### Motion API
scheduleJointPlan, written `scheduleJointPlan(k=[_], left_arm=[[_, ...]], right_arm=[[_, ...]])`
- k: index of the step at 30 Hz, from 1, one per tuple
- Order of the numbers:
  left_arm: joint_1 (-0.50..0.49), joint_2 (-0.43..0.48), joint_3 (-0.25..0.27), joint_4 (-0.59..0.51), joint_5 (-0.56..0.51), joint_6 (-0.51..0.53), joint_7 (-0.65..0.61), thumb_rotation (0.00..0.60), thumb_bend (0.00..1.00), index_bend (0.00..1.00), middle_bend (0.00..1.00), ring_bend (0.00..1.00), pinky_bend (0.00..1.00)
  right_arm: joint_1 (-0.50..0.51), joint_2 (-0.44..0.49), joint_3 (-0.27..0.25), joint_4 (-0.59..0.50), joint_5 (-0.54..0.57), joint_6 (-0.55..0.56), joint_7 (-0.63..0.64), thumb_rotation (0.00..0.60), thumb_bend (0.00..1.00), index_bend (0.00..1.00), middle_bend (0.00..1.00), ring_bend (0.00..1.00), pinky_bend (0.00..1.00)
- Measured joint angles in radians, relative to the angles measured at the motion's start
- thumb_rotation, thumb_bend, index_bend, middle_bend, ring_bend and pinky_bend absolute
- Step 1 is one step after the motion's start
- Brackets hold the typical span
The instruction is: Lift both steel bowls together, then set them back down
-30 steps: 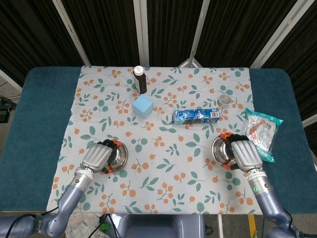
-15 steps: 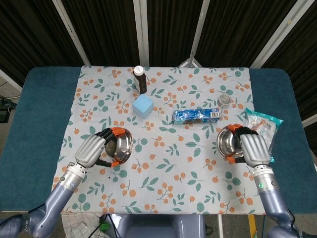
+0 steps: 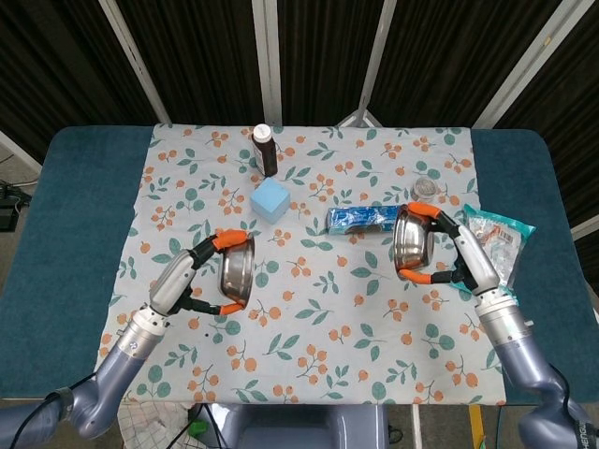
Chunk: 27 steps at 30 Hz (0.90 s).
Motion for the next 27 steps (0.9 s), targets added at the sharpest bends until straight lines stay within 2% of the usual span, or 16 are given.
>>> scheduleJointPlan(k=[4, 7, 10, 19, 27], left_arm=[[-0.011, -0.050, -0.007, 0.035, 0.015, 0.027, -0.028, 0.600, 0.00, 0.26, 0.23, 0.18, 0.36], [-0.015, -0.081, -0.008, 0.070, 0.024, 0.047, -0.049, 0.600, 0.00, 0.26, 0.22, 0.18, 0.36], [-0.017, -0.108, -0.010, 0.101, 0.034, 0.078, -0.072, 0.600, 0.00, 0.26, 0.22, 0.18, 0.36], [-0.026, -0.198, -0.032, 0.165, 0.063, 0.176, -0.114, 0.600, 0.00, 0.27, 0.22, 0.18, 0.36], [-0.042, -0.271, -0.027, 0.237, 0.078, 0.196, -0.111, 0.600, 0.00, 0.27, 0.22, 0.18, 0.36]], right_arm=[[0.013, 0.010, 0.018, 0.040, -0.111, -0.013, 0.335, 0.600, 0.07, 0.46, 0.34, 0.44, 0.29], [0.023, 0.016, 0.018, 0.075, -0.209, -0.010, 0.504, 0.600, 0.07, 0.46, 0.34, 0.44, 0.29], [0.034, 0.021, 0.004, 0.116, -0.295, 0.008, 0.601, 0.600, 0.07, 0.46, 0.34, 0.44, 0.29], [0.050, 0.021, -0.060, 0.141, -0.363, 0.074, 0.617, 0.600, 0.07, 0.46, 0.34, 0.43, 0.29], [0.063, 0.005, -0.087, 0.103, -0.352, 0.088, 0.570, 0.600, 0.07, 0.46, 0.35, 0.43, 0.29]])
